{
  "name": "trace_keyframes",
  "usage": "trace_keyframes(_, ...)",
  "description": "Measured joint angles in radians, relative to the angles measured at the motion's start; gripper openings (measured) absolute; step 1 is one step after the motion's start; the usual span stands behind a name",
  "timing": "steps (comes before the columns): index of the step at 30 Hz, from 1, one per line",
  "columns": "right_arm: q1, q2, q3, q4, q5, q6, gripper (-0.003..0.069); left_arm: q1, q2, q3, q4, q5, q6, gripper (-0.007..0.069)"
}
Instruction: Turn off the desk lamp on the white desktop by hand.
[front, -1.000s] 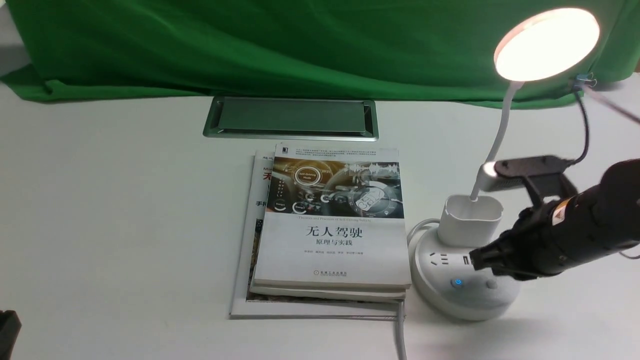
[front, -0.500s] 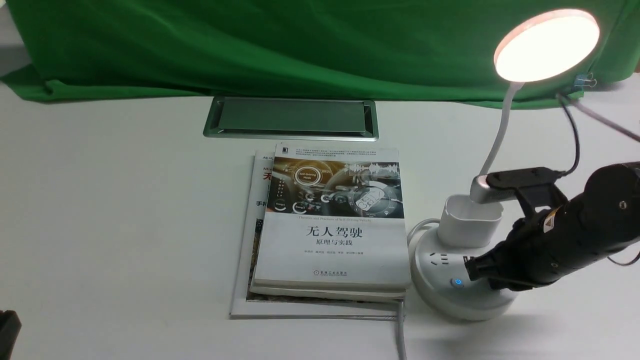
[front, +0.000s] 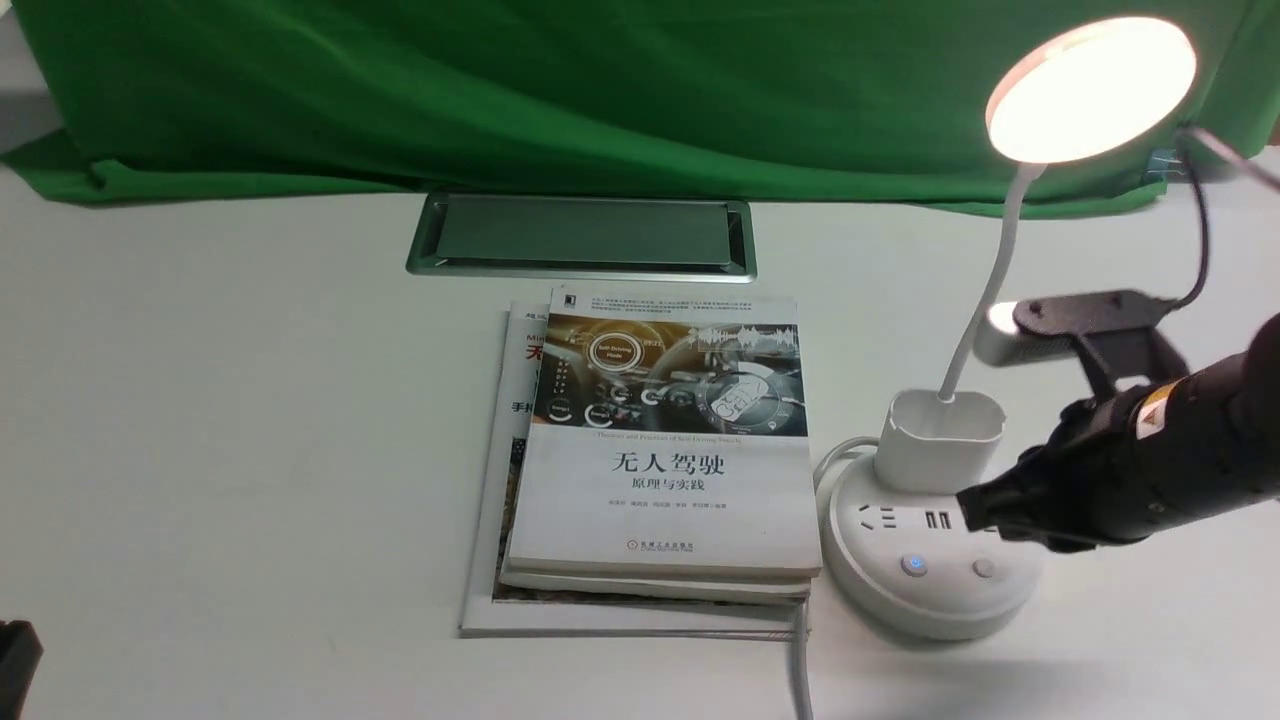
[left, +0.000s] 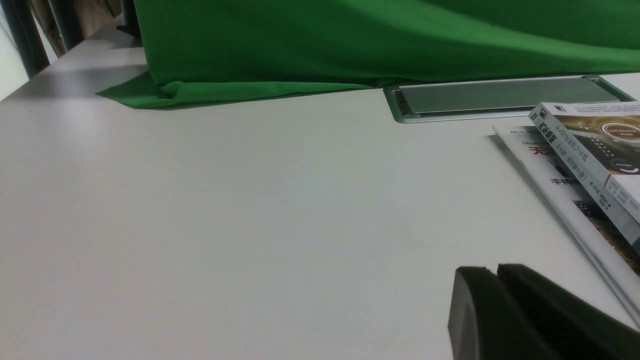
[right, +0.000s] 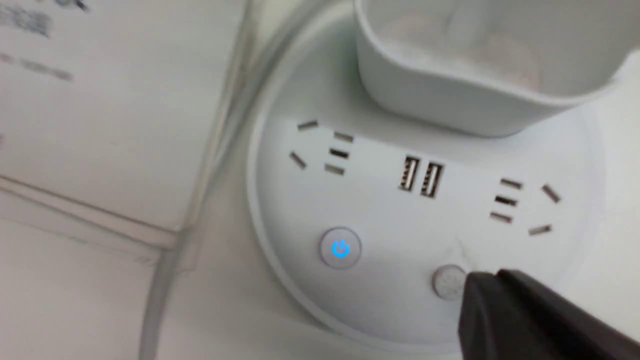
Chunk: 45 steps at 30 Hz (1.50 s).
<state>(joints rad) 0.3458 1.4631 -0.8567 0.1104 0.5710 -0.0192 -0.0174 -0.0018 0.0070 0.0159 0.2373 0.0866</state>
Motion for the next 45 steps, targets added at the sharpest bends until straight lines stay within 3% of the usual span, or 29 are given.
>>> trace_keyframes(24,0.0,0.161,-0.005,0.001,-0.078,0.0,0.0036,0.0,0.0,0.0,0.0,0.0,0.001,0.002)
trace_keyframes(35,0.0,-0.117,0.027,0.0,0.072,-0.002,0.0035,0.0,0.0,0.0,0.0,0.0,0.001,0.002)
trace_keyframes(45,0.0,-0.575,0.194,-0.007,0.191,0.003,0.0036,0.0,0.0,0.0,0.0,0.0,0.001,0.002)
